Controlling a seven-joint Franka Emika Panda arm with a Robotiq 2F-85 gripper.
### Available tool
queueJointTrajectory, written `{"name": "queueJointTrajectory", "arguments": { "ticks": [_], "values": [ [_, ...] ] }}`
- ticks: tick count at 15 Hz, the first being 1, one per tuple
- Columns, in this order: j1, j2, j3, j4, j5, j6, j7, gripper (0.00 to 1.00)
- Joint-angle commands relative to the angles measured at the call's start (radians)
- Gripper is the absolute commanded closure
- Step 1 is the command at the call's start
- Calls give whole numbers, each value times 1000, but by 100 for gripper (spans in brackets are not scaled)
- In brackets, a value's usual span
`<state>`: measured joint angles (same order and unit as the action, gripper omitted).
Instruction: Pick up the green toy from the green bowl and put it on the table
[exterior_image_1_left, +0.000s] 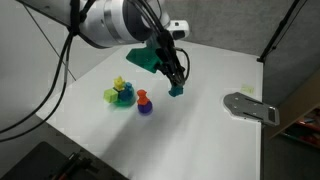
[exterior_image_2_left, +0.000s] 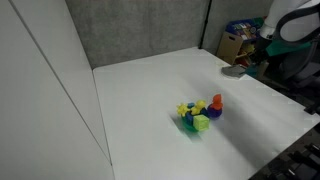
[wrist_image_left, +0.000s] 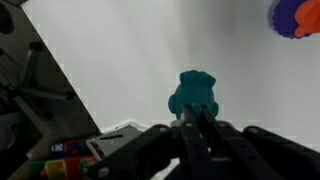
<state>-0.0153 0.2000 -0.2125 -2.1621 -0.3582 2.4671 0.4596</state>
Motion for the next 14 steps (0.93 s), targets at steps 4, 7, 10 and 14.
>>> {"name": "queueJointTrajectory", "arguments": {
  "ticks": [4,7,10,14],
  "values": [
    [-28,10,-4,-100,-9,17,-6,94],
    [-18,56,-6,-125,-23,48,12,95],
    [0,116,-18,-126,-37,96,28,95],
    [55,198,-64,-96,-91,172,100,96]
  ]
}}
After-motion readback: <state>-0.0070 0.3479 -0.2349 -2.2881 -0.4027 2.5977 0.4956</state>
